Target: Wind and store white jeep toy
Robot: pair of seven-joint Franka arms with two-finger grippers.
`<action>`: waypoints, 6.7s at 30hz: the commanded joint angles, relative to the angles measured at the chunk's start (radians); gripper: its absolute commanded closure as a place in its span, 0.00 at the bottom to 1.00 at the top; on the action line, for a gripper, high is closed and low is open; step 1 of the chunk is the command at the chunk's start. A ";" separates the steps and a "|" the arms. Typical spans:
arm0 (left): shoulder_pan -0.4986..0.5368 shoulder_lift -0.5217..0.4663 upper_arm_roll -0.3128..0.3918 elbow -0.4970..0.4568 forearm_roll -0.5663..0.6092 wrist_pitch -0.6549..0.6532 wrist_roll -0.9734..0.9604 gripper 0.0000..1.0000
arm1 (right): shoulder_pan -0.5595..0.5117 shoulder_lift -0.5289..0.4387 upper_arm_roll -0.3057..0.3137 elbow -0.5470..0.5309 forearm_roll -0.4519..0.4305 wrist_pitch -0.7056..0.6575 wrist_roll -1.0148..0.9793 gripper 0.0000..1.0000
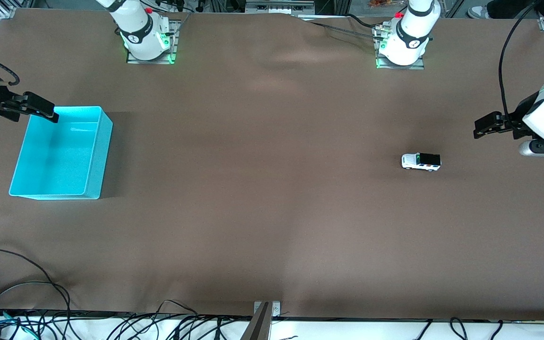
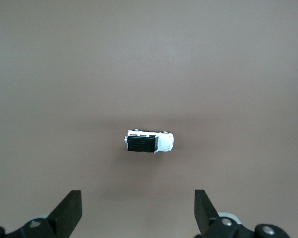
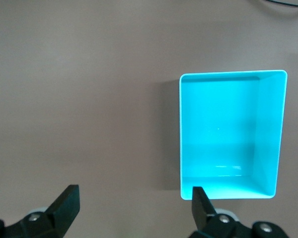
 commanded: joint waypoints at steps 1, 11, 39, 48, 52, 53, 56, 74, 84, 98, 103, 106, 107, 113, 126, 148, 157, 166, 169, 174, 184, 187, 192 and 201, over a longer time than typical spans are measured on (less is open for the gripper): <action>0.006 0.008 0.002 0.005 -0.017 0.000 0.021 0.00 | 0.000 0.000 -0.001 0.014 -0.004 -0.001 -0.013 0.00; 0.006 0.014 0.002 0.007 -0.017 0.000 0.021 0.00 | -0.001 0.003 -0.001 0.014 -0.002 0.010 -0.005 0.00; 0.023 0.040 0.004 0.008 -0.018 0.000 0.015 0.00 | -0.001 0.003 -0.001 0.015 -0.004 0.008 0.000 0.00; 0.033 0.066 0.004 0.010 -0.014 0.000 -0.193 0.00 | -0.001 0.003 -0.003 0.015 -0.004 0.008 0.000 0.00; 0.023 0.092 0.002 0.011 -0.009 0.002 -0.350 0.00 | 0.000 0.004 -0.001 0.015 -0.004 0.007 0.000 0.00; 0.023 0.099 0.002 0.011 -0.009 0.002 -0.382 0.00 | 0.000 0.004 -0.001 0.015 -0.004 0.007 0.000 0.00; 0.023 0.125 0.002 0.010 -0.008 0.002 -0.488 0.00 | -0.001 0.004 -0.001 0.015 0.001 0.008 0.001 0.00; 0.024 0.253 0.002 -0.007 -0.006 0.108 -1.207 0.00 | -0.004 0.015 -0.004 0.017 0.004 0.010 0.003 0.00; 0.026 0.260 0.002 -0.126 -0.003 0.229 -1.408 0.00 | -0.003 0.018 -0.004 0.017 0.004 0.010 0.000 0.00; 0.030 0.154 0.000 -0.425 -0.003 0.491 -1.491 0.00 | -0.003 0.018 -0.004 0.021 0.004 0.011 -0.008 0.00; 0.032 0.111 0.000 -0.562 -0.005 0.632 -1.491 0.00 | -0.004 0.018 -0.004 0.021 0.004 0.011 -0.008 0.00; 0.033 0.105 -0.001 -0.619 -0.005 0.704 -1.497 0.00 | -0.004 0.018 -0.004 0.021 0.004 0.011 -0.011 0.00; 0.033 0.103 -0.001 -0.634 -0.005 0.727 -1.506 0.00 | -0.003 0.020 -0.004 0.021 0.004 0.011 -0.011 0.00; 0.033 0.109 -0.001 -0.714 -0.005 0.855 -1.571 0.00 | -0.003 0.023 -0.004 0.021 0.004 0.011 -0.007 0.00; 0.032 0.166 -0.001 -0.731 -0.005 0.948 -1.596 0.00 | -0.003 0.023 -0.004 0.021 0.006 0.011 -0.003 0.00; 0.020 0.218 -0.003 -0.723 0.072 0.955 -1.582 0.74 | -0.001 0.021 -0.003 0.028 0.007 0.013 0.003 0.00; 0.018 0.191 -0.015 -0.700 0.074 0.939 -1.588 0.90 | -0.001 0.021 -0.003 0.028 0.007 0.011 0.003 0.00; 0.018 0.169 -0.111 -0.670 0.072 0.852 -1.703 0.90 | -0.001 0.020 -0.003 0.028 0.007 0.008 0.004 0.00; 0.017 0.172 -0.145 -0.670 0.072 0.855 -1.755 0.90 | 0.000 0.021 -0.003 0.028 0.007 0.008 0.003 0.00; 0.009 0.195 -0.200 -0.671 0.074 0.864 -1.826 0.90 | -0.001 0.020 -0.003 0.031 0.009 0.008 0.001 0.00; -0.046 0.243 -0.200 -0.680 0.074 0.907 -1.864 0.90 | 0.000 0.020 -0.001 0.040 0.009 0.005 -0.005 0.00; -0.046 0.249 -0.200 -0.679 0.074 0.909 -1.864 0.90 | 0.000 0.020 -0.001 0.040 0.009 0.005 -0.005 0.00; -0.037 0.263 -0.199 -0.680 0.074 0.921 -1.864 0.90 | 0.000 0.020 -0.001 0.040 0.009 0.005 -0.005 0.00; 0.004 0.272 -0.191 -0.679 0.141 0.924 -1.864 0.90 | 0.000 0.020 -0.001 0.040 0.009 0.007 -0.005 0.00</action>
